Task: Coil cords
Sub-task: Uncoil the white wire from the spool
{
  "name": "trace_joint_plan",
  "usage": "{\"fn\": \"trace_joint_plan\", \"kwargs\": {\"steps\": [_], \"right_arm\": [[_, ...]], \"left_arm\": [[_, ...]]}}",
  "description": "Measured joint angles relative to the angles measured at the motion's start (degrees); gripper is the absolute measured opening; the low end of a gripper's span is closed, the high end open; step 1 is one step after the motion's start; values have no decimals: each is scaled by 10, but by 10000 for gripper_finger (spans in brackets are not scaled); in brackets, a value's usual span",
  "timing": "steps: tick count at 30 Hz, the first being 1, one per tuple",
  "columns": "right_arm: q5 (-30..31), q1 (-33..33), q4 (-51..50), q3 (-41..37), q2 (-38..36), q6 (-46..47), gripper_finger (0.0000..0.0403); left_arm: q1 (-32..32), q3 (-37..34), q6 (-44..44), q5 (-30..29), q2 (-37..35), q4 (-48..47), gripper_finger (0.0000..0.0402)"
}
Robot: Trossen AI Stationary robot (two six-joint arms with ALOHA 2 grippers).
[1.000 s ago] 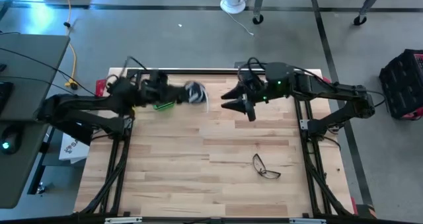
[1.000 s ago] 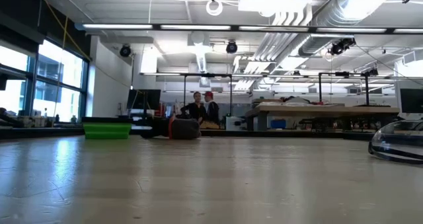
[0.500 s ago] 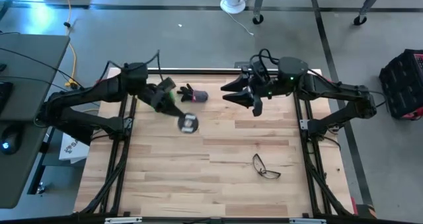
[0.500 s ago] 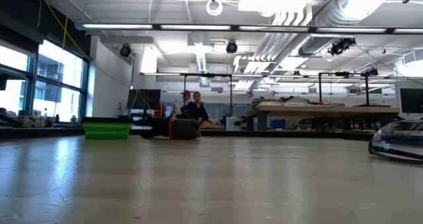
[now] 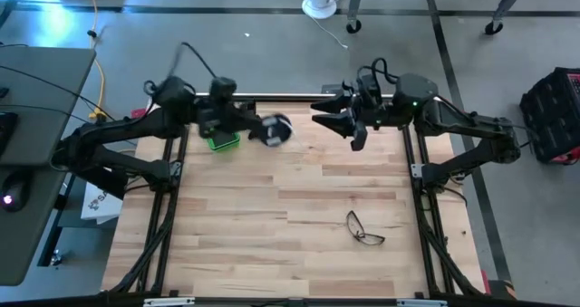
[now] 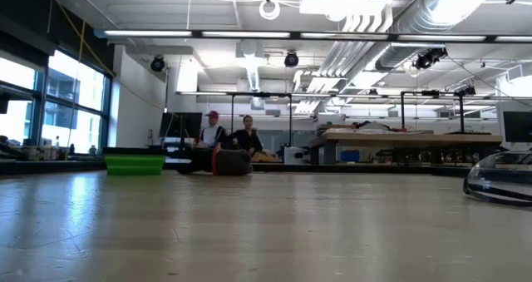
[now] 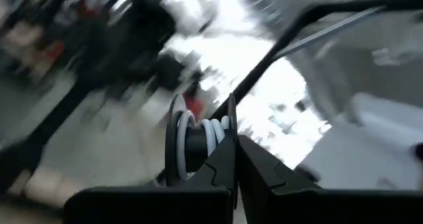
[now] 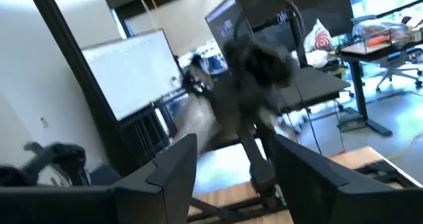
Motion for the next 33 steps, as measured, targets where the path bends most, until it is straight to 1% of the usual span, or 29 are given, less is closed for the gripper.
{"fn": "trace_joint_plan", "kwargs": {"steps": [2,5,7,8,10,13,15,17,19,20,22,25,27,29,33], "right_arm": [[0,0,2,0,0,1,188],[0,0,0,0,0,1,188],[0,0,0,0,0,1,188],[0,0,1,0,0,1,188],[0,-2,0,0,0,1,188],[0,-3,0,0,0,-1,188],[0,-7,1,0,0,-3,188],[0,-8,0,0,0,2,188],[0,-10,1,0,0,8,188],[0,-10,4,0,0,17,188],[-2,-10,12,0,0,31,188],[-37,-6,14,0,0,64,188],[-72,2,0,0,0,85,188],[-88,15,-20,0,0,97,188],[-88,37,-39,0,1,100,188]], "left_arm": [[-5,0,-30,15,1,-96,0],[-22,-1,-55,81,5,-212,0],[-34,-1,-68,136,8,-257,0],[-40,-1,-76,163,11,-260,0],[-50,-1,-99,203,20,-241,0],[-62,-1,-143,217,33,-137,0],[-63,-1,-188,207,43,-26,0],[-62,0,-235,178,55,83,0],[-61,0,-279,169,65,157,0],[-62,0,-297,169,66,161,0],[-66,0,-308,167,64,134,0],[-61,-1,-278,169,62,74,0],[-45,-1,-264,166,62,57,0],[-28,-1,-254,164,61,44,0],[10,-1,-243,170,62,2,0]]}}
